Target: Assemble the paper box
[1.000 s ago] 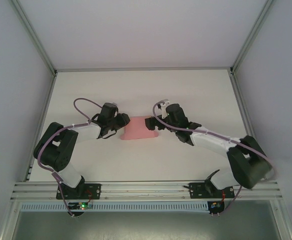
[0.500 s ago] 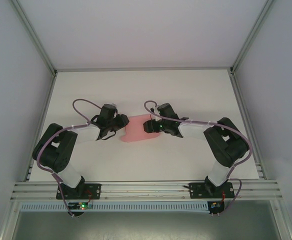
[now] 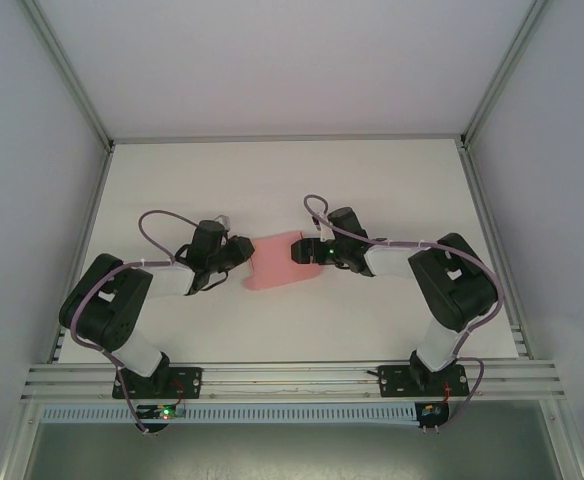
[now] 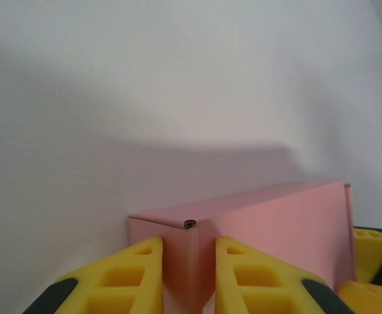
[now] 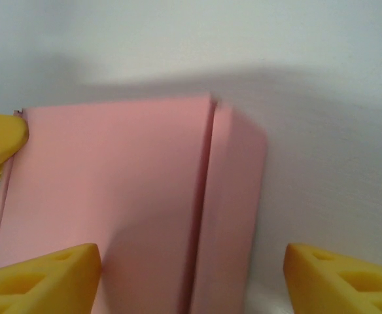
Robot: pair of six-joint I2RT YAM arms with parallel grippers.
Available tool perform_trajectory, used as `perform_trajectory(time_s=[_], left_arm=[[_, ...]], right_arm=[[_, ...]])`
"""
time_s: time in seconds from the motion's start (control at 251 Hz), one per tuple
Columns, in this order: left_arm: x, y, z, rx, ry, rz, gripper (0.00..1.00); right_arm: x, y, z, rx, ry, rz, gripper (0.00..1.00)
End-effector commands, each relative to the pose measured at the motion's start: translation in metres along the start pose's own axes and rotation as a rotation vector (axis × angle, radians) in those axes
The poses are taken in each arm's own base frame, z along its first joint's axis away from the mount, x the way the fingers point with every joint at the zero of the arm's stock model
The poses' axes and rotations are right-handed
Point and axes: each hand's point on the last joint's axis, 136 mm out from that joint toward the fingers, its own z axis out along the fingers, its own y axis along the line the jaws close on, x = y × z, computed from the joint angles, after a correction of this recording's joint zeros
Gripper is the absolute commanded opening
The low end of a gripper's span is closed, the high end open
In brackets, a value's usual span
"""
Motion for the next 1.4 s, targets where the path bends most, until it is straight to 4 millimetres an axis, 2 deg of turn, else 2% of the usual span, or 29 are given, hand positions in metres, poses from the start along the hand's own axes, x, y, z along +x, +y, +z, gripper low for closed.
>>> perform_trajectory(time_s=[0.0, 0.116, 0.279, 0.367, 0.607, 0.746, 0.978, 1.129, 1.189, 1.301, 1.337, 1.397], left_arm=[[0.032, 0.03, -0.004, -0.017, 0.098, -0.086, 0.2], [0.028, 0.026, -0.007, 0.067, 0.069, -0.116, 0.18], [0.019, 0.019, -0.016, 0.182, 0.009, -0.146, 0.16], [0.02, 0.024, -0.016, 0.166, 0.008, -0.152, 0.13], [0.021, 0.03, -0.015, 0.153, 0.003, -0.159, 0.12], [0.022, 0.031, -0.013, 0.156, 0.003, -0.162, 0.12], [0.02, 0.025, -0.009, 0.194, 0.01, -0.132, 0.13], [0.014, 0.019, -0.01, 0.202, -0.009, -0.092, 0.15], [0.009, 0.013, -0.011, 0.216, -0.021, -0.066, 0.19], [-0.006, -0.008, -0.018, 0.247, -0.053, 0.009, 0.28], [-0.012, -0.017, -0.021, 0.257, -0.06, 0.048, 0.39], [-0.022, -0.034, -0.029, 0.258, -0.077, 0.132, 0.69]], right_arm=[[-0.004, 0.01, -0.014, -0.052, -0.005, 0.022, 0.79], [-0.002, 0.015, -0.02, -0.096, 0.013, 0.042, 0.84], [0.011, 0.016, -0.022, -0.134, 0.081, 0.077, 0.87], [0.018, 0.018, -0.02, -0.154, 0.123, 0.097, 0.88], [0.028, 0.046, -0.01, -0.295, 0.211, 0.142, 0.89], [0.029, 0.047, -0.005, -0.318, 0.216, 0.165, 0.88], [0.007, 0.074, -0.009, -0.463, 0.159, 0.17, 0.72], [0.002, 0.077, -0.017, -0.468, 0.137, 0.165, 0.56], [0.001, 0.076, -0.022, -0.463, 0.125, 0.167, 0.5], [0.0, 0.073, -0.03, -0.44, 0.107, 0.163, 0.47], [-0.001, 0.072, -0.032, -0.428, 0.101, 0.162, 0.46], [-0.002, 0.069, -0.036, -0.408, 0.09, 0.167, 0.46]])
